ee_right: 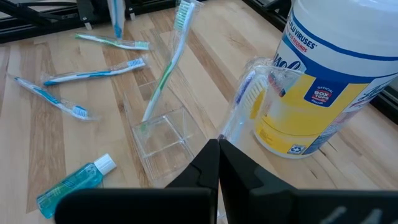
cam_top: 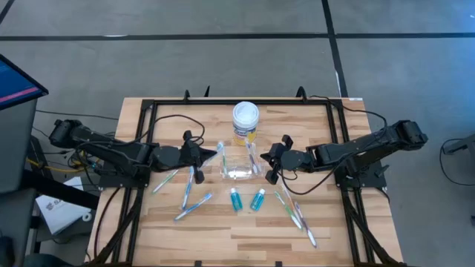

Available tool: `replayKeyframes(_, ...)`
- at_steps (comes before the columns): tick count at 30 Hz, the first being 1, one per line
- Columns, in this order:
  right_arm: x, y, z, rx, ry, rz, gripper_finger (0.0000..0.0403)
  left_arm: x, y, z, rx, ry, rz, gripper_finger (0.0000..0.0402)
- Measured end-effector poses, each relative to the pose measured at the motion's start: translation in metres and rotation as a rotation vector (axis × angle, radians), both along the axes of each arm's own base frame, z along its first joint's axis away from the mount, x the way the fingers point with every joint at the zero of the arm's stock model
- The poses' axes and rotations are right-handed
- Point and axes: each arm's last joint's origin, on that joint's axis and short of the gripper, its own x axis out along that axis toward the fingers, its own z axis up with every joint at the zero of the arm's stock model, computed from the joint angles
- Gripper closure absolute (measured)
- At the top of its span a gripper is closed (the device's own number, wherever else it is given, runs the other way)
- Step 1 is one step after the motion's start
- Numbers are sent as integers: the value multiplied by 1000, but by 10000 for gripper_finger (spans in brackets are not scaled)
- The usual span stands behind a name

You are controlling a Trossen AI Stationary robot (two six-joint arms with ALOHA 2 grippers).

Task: Pick & Place toothbrushing station
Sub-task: Put the left blue toothbrush into the transparent organizer

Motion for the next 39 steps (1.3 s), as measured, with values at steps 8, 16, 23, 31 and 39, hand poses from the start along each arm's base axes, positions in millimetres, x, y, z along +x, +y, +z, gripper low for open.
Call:
replayKeyframes(8, 0, 0, 0, 0, -1, 0, 403, 18, 2, -6, -2, -46, -16, 401)
replayKeyframes(16, 0, 0, 0, 0, 0, 0, 403, 40, 1, -18, -4, -102, -39, 401)
replayKeyframes(23, 0, 0, 0, 0, 1, 0, 403, 55, 5, -28, -17, -137, -41, 401)
replayKeyframes(31, 0, 0, 0, -1, 1, 0, 403, 66, 9, -40, -51, -158, -56, 401)
replayKeyframes(39, 0, 0, 0, -1, 4, 0, 403, 68, 9, -54, -76, -196, -51, 401)
